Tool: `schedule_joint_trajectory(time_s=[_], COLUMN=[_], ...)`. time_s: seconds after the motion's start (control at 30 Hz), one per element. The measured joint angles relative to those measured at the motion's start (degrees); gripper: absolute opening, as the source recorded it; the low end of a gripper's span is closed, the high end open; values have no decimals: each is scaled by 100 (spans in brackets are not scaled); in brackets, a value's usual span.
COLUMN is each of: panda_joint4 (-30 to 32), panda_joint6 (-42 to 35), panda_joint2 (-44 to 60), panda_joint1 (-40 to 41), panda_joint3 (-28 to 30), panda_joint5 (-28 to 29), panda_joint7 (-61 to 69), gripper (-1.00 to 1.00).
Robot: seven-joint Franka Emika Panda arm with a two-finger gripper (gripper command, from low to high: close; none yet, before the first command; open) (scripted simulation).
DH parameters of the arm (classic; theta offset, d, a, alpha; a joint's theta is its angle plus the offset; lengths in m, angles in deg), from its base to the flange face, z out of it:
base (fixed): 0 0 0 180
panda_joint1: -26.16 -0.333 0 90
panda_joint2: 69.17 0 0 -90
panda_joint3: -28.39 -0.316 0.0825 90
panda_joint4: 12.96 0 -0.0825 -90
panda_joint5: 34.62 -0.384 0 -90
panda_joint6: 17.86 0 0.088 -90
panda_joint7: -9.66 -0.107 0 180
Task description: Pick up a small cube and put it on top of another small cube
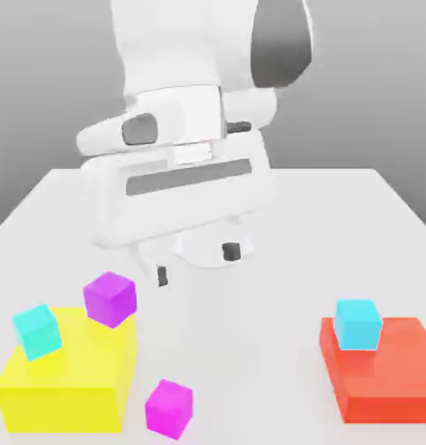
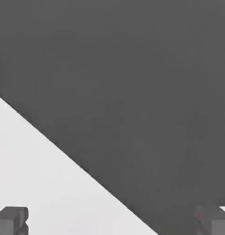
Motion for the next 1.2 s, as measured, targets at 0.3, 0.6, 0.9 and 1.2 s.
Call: schedule_joint_trajectory(time_s=[0.3, 0.6, 0.9, 1.2], panda_joint4=[356, 201, 362, 825], panda_joint6=[680, 1622, 1096, -82], panda_joint2=[1496, 2818, 2128, 481], panda_joint1=[235, 861, 566, -908], panda_joint3=[-59, -767, -364, -1126], panda_joint5=[-102, -654, -139, 674], panda_joint7=[2013, 2862, 2476, 2200], gripper=[0, -100, -100, -100])
